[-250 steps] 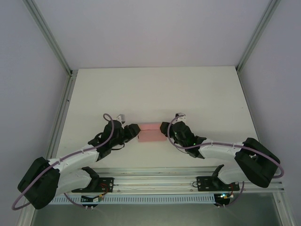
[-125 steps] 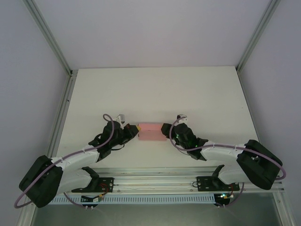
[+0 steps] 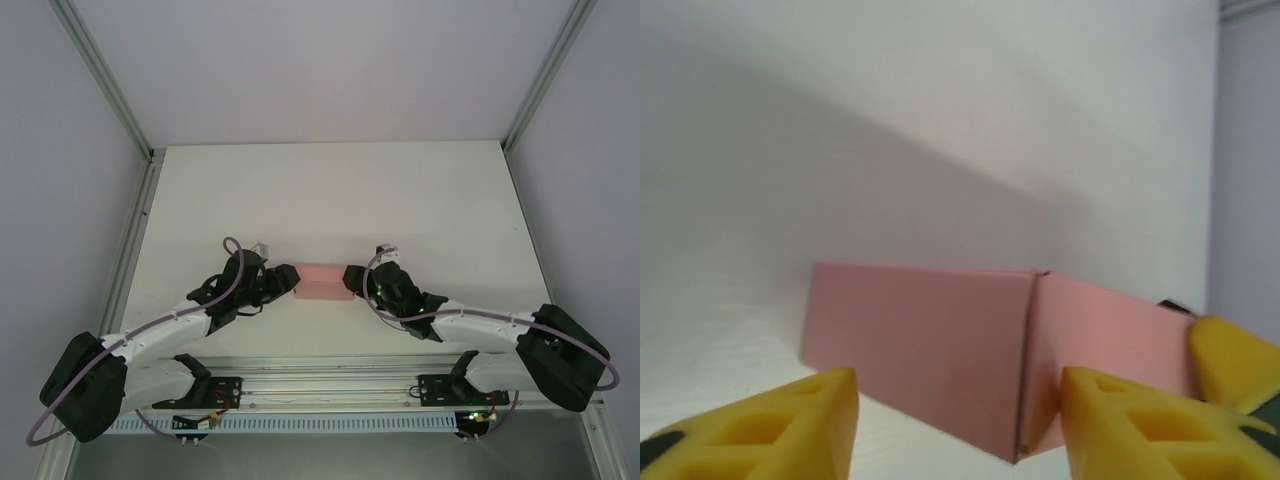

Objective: Assemble paper box

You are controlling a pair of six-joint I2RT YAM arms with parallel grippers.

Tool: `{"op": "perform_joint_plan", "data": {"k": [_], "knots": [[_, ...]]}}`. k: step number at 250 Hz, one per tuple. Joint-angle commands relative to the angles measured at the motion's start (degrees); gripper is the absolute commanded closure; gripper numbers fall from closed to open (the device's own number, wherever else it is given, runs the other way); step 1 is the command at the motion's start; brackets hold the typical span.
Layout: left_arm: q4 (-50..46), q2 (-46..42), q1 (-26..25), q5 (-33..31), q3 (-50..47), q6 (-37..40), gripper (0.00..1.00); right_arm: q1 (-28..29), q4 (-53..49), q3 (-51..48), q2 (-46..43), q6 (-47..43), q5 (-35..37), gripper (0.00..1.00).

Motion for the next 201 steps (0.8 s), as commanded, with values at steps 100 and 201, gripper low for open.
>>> {"op": "perform_joint_plan", "data": {"k": [100,201], "knots": [[-25.0,-2.9,0.8,-15.7,18.0,15.2,0.00,-1.2,-25.1,20.2,-1.7,-33.4,-9.4,0.00],[-35.7,-7.6,8.1,-34.7,15.8,16.7,0.00,-0.3,-55.8,45.1,22.7,-89.2,-19.4,0.00]]}}
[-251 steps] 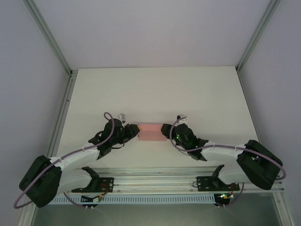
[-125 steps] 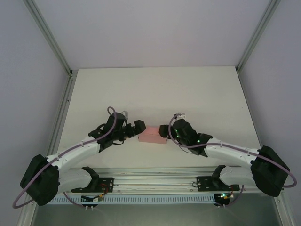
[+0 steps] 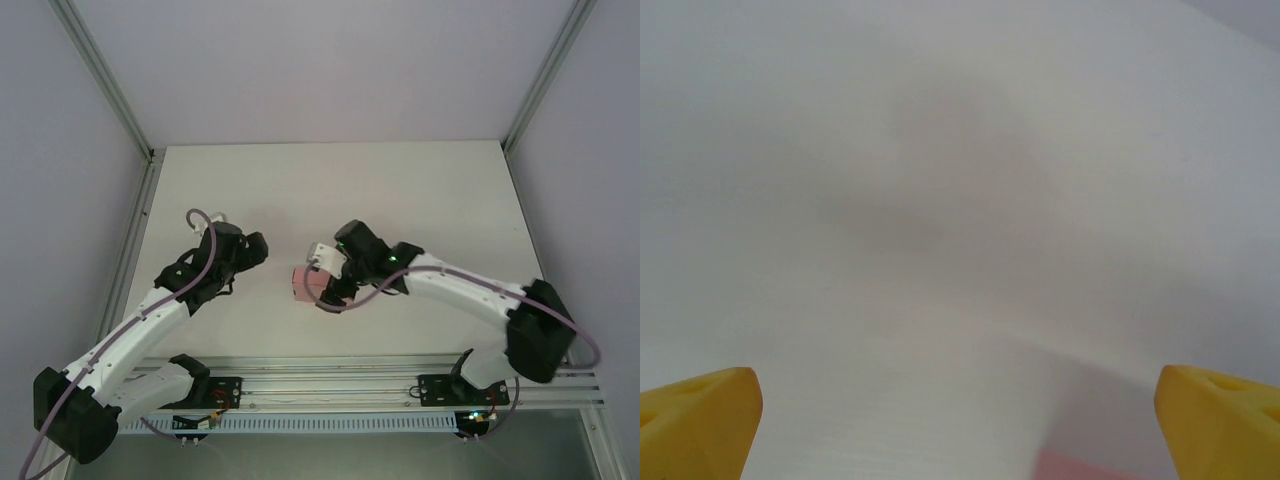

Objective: Assemble paper box

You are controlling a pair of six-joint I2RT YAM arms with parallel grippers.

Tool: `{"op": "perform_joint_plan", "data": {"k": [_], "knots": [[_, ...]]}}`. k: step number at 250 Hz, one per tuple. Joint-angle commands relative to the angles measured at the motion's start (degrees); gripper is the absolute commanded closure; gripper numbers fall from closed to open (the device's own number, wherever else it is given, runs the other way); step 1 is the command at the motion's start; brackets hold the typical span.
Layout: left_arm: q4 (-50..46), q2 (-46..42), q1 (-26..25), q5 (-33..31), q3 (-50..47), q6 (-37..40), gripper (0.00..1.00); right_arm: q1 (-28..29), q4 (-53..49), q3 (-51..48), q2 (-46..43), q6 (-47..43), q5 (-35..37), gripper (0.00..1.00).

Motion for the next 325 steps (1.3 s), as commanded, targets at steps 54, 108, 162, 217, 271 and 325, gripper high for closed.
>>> {"op": "perform_joint_plan", "data": {"k": [54,108,162,217,271,325], "knots": [[-5.1,-5.7,2.1,-5.8,-5.5,0.6,0.00,1.0,-13.1,12.4,14.8,-16.0,6.8,0.01],[-5.9,-9.7,2.2,-8.3,-6.6,0.4,0.00,1.4,-12.2,13.8,16.6,-13.9,10.9,0.47],[-6.7,-13.1,2.3,-11.2,-6.9,0.3,0.00,1.9,14.3,4.5,10.4,-24.3,31.2,0.57],[-6.5,-14.8,2.4,-12.2,-7.8,-0.5,0.00,1.8,47.0,-8.0,13.8,-45.1,36.8,0.51],[-6.4,-14.9,2.4,-13.1,-7.6,0.7,0.00,2.8,49.0,-10.6,15.3,-44.2,38.8,0.29],[-4.1,-13.1,2.6,-13.8,-6.4,2.0,0.00,5.9,15.8,-5.8,3.2,-24.2,28.5,0.00]]}}
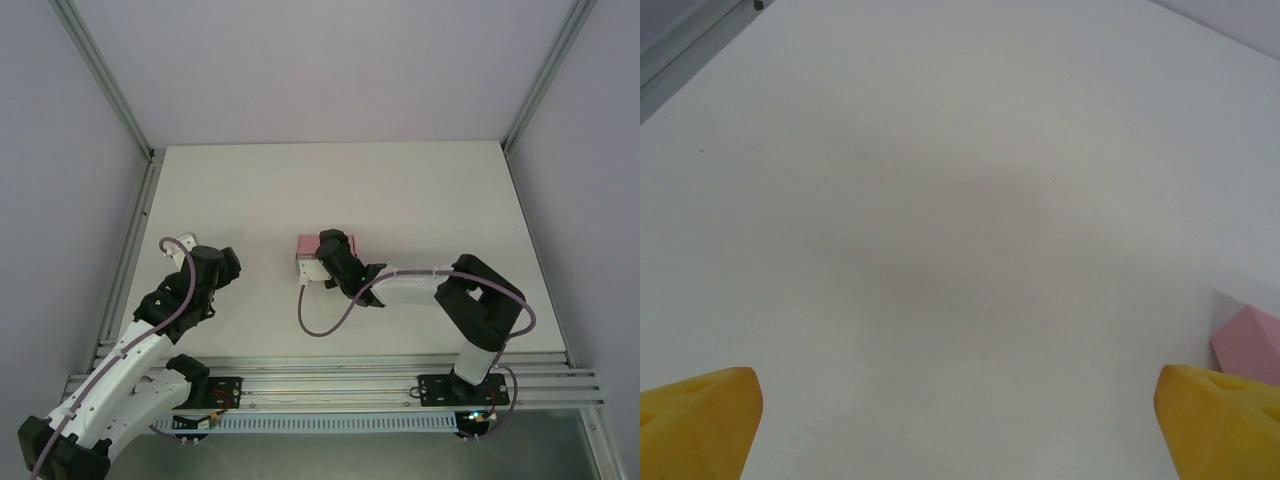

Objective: Assemble paper box

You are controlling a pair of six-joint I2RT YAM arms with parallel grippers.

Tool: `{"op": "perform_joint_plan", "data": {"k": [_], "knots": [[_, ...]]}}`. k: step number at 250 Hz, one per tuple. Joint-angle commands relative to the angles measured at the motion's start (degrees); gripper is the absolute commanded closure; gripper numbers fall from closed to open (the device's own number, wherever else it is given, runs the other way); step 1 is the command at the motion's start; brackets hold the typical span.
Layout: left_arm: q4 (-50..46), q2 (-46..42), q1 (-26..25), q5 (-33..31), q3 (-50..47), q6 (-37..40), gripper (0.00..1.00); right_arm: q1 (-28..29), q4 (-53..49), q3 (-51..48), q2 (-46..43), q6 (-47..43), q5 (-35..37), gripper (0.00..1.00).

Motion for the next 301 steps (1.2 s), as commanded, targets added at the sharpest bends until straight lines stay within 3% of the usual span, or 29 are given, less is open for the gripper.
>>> {"op": "perform_joint_plan", "data": {"k": [1,29,56,82,98,112,130,162,192,215,232,246,264,272,283,301], "knots": [[1.4,0.9,0.8,-1.8,1.0,1.6,0.00,1.2,-20.9,4.9,-9.2,14.0,-8.6,0.00],[2.8,2.9,1.1,-2.1,1.8,2.8,0.00,0.7,-32.9,6.6,-16.5,21.2,-20.0,0.00],[8.6,5.4,2.2,-4.8,0.5,5.7,0.00,-2.4,-27.7,2.1,-21.9,26.4,-21.5,0.00],[17.8,9.7,7.4,-5.7,-1.9,9.8,0.00,-13.6,-19.0,-0.4,-25.5,46.4,-18.5,0.00],[26.6,12.6,11.4,-5.1,-3.8,12.1,0.00,-21.9,-13.4,-3.2,-27.6,60.2,-14.1,0.00],[36.7,15.2,14.4,-2.4,-7.2,16.7,0.00,-28.7,-7.8,-7.8,-29.6,67.0,-12.2,0.00],[49.9,19.8,16.4,-3.8,-11.5,20.0,0.00,-33.5,1.0,-14.7,-31.5,67.1,-11.6,0.00],[66.6,29.2,17.8,-0.1,-16.2,27.3,0.00,-37.7,14.5,-23.0,-31.1,68.9,-2.2,0.00],[73.0,35.9,18.7,7.4,-15.7,30.9,0.00,-41.2,33.2,-30.4,-24.6,63.1,-7.2,0.00],[86.0,42.3,19.2,12.2,-18.0,34.7,0.00,-43.5,49.5,-34.3,-15.7,64.1,-10.7,0.00],[97.0,50.6,20.2,15.3,-18.8,35.7,0.00,-44.9,54.7,-33.5,-9.5,64.3,-12.0,0.00],[86.7,46.4,20.4,17.3,-17.5,34.5,0.00,-46.8,46.0,-32.5,-13.2,67.5,-15.9,0.00],[92.2,49.6,20.3,15.1,-17.2,35.0,0.00,-49.4,47.2,-31.7,-9.6,70.2,-18.1,0.00],[88.6,48.6,20.4,14.8,-16.3,34.0,0.00,-49.9,50.4,-30.2,-5.9,69.9,-17.0,0.00],[86.2,47.8,20.5,15.1,-16.1,33.8,0.00,-51.0,41.0,-28.8,-9.5,72.2,-19.3,0.00],[88.6,48.5,20.5,15.0,-16.5,34.2,0.00,-51.8,46.2,-29.7,-7.7,72.7,-18.3,0.00]]}}
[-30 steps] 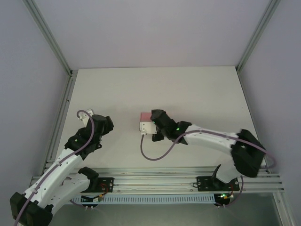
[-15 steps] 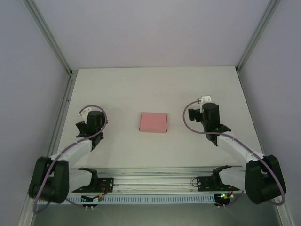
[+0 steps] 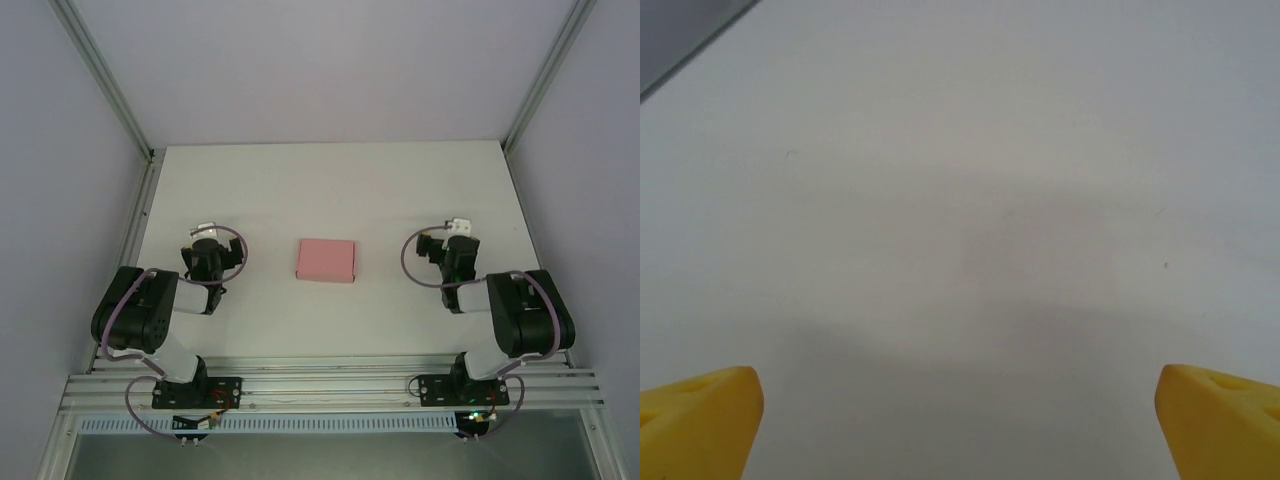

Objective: Assemble paper box

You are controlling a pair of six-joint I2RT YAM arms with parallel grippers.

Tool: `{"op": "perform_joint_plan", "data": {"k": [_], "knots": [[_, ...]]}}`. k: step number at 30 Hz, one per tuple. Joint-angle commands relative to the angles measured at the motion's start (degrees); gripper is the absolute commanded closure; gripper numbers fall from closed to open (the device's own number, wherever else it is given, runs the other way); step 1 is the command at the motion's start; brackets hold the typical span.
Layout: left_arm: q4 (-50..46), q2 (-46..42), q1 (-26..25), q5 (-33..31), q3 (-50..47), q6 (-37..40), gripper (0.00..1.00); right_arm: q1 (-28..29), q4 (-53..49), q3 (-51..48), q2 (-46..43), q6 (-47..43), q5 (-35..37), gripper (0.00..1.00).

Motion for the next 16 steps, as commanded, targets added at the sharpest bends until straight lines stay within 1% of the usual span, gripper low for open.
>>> {"op": "perform_joint_plan", "data": {"k": [1,3,4,5,7,9,16], "knots": [[4.1,-0.2,0.7,1.3,0.6,0.9,0.00,-1.4,5.7,0.6,1.0,4.0,-2.8,0.00],[5.2,0.2,0.7,1.1,0.5,1.2,0.00,-1.4,4.2,0.4,0.1,3.4,-5.7,0.00],[4.4,-0.2,0.7,1.6,0.6,1.1,0.00,-1.4,4.6,1.0,0.9,2.9,-5.8,0.00],[4.6,0.1,0.7,1.5,0.6,1.2,0.00,-1.4,1.7,2.0,0.5,3.2,-6.3,0.00],[4.5,0.0,0.7,1.6,0.6,1.3,0.00,-1.5,4.2,1.2,0.8,2.8,-6.3,0.00],[4.5,-0.1,0.7,1.6,0.6,1.2,0.00,-1.5,2.3,1.6,0.4,3.0,-6.5,0.00],[4.5,-0.1,0.7,1.4,0.5,1.2,0.00,-1.5,2.5,1.8,0.6,3.0,-6.6,0.00]]}}
